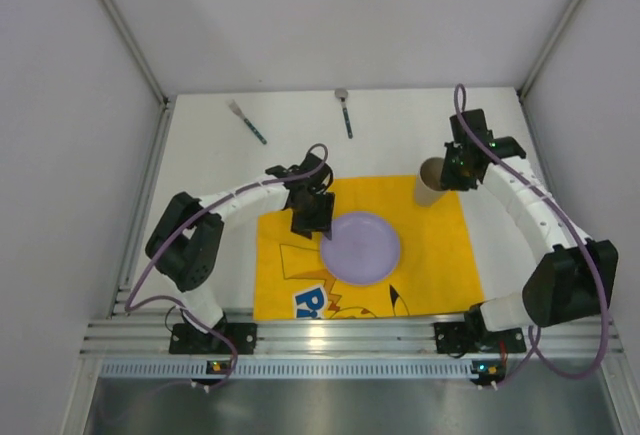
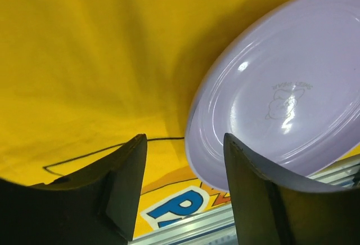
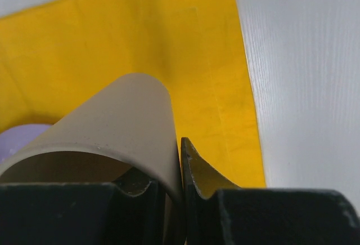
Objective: Set the dinner table for one person
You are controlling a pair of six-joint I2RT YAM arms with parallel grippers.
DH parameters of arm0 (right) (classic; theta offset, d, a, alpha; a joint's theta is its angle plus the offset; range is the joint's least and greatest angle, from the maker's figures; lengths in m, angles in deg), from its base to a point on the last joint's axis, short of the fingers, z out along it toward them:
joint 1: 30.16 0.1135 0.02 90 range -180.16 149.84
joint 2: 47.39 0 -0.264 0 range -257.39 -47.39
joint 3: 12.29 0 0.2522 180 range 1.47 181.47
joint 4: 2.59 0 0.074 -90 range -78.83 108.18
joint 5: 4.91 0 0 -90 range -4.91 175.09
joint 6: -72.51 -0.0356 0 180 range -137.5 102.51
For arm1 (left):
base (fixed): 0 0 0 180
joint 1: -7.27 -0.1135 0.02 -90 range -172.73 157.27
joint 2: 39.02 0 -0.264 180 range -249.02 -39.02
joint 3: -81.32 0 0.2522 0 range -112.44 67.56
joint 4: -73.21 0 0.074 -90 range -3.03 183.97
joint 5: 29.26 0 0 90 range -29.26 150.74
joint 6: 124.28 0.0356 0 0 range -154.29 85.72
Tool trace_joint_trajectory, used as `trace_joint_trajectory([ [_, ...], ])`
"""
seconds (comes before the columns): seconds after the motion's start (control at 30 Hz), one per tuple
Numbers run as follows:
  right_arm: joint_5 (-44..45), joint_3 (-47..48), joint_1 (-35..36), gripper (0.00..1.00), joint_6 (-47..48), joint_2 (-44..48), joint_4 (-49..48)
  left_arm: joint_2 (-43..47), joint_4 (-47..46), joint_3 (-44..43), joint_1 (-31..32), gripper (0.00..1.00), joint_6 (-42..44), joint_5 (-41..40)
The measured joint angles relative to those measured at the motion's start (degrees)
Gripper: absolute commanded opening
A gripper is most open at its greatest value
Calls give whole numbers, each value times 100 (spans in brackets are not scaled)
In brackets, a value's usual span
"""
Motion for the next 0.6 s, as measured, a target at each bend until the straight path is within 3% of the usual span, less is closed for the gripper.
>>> trace_joint_trajectory([
  [0.13, -15, -717, 0, 0, -15, -227, -446, 267, 284, -81, -2, 68, -111, -284],
  [0.4, 195, -850, 0, 2, 57, -894, -1585, 498, 986, -929, 0, 68, -195, -1005],
  [0.47, 223, -925, -2, 15, 87, -922, -1775, 498, 1176, -1215, -2, 69, -192, -1255],
  [0.5, 225, -951, -2, 41, 90, -935, -1838, 481, 1296, -1384, -2, 71, -195, -1394],
  [0.57, 234, -1010, -2, 61, 85, -949, -1919, 446, 1484, -1703, -2, 73, -190, -1681],
  [0.6, 238, -1043, -2, 77, 76, -949, -1943, 413, 1576, -1867, -2, 73, -186, -1812],
])
